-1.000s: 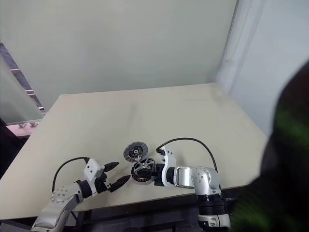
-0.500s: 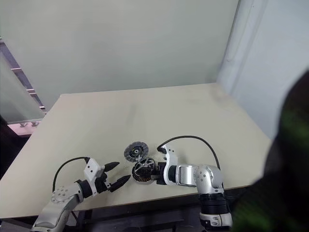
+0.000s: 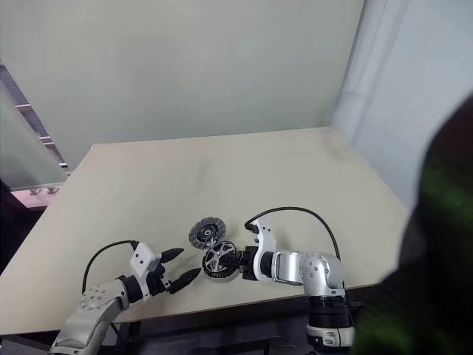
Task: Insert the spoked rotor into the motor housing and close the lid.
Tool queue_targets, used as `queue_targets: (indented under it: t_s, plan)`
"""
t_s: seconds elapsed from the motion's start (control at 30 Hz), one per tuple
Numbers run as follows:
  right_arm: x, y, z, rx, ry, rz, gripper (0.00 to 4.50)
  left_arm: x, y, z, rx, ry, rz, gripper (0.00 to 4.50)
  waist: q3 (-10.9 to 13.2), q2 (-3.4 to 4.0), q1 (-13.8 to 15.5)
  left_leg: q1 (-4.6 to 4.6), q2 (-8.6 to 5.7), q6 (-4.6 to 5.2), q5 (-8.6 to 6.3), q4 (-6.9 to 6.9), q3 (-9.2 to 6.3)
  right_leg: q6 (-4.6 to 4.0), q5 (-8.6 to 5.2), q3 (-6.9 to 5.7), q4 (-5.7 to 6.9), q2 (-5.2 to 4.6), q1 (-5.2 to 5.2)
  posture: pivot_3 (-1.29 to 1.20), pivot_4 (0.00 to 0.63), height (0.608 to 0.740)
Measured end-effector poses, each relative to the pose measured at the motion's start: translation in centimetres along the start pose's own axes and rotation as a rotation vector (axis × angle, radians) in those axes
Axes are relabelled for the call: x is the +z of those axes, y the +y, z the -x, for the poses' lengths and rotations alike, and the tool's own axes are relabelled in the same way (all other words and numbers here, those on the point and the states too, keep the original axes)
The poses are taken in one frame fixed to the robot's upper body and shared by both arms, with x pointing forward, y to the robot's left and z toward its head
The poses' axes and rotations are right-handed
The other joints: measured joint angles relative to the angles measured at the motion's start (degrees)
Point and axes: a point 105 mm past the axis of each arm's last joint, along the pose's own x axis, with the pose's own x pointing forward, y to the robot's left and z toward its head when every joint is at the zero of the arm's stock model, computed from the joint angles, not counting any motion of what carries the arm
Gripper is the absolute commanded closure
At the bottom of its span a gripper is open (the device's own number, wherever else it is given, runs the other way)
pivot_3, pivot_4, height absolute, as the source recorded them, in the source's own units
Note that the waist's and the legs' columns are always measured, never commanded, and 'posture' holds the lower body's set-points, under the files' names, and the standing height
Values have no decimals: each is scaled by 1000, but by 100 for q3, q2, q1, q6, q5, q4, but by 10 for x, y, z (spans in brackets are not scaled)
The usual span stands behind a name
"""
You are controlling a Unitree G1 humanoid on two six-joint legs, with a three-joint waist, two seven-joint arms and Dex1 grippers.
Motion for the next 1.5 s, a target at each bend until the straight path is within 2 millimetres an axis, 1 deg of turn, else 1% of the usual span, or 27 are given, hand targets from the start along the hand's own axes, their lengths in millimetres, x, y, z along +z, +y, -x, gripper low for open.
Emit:
queue_targets:
  t_s: [0.07, 0.1, 0.13, 0.77, 1.03, 1.5]
  plan:
    - [0, 4, -1, 27, -3, -5, 3770, 0, 0, 0, 0, -1, 0, 0, 0, 0, 0, 1, 0, 0, 0, -2, 1, 0, 0, 1, 0, 0, 0, 0, 0, 740]
    - [2, 9, -2, 49, -11, -5, 4004, 0, 0, 0, 0, -1, 0, 0, -1, 1, 0, 6, 1, 0, 0, -2, 1, 0, 0, 0, 0, 0, 5, 0, 0, 740]
    - [2, 10, -3, 47, -12, -1, 4101, 1, 0, -1, 0, -3, 0, 0, -1, 1, 1, 11, 2, 0, 0, -2, 0, 0, 0, -1, 1, 0, 10, 0, 0, 740]
    - [1, 7, 0, 51, -8, -37, 4102, 0, -1, 0, 0, -2, 2, 0, -1, 1, 0, 11, 2, 0, 0, 0, 2, -1, -1, -1, 0, 0, 10, 0, 0, 740]
    - [3, 1, 2, 76, -18, -113, 4102, 0, 0, 0, 3, -2, 2, 0, 0, 2, 1, 10, 1, 0, 0, 1, 2, -1, -1, 0, 0, 0, 10, 0, 0, 740]
    - [-1, 1, 6, 90, 9, -107, 4102, -1, 1, 2, 6, 4, -1, 0, 0, 2, 2, 6, -3, 1, -2, -6, -1, 0, 0, 0, -3, -2, 7, 0, 0, 740]
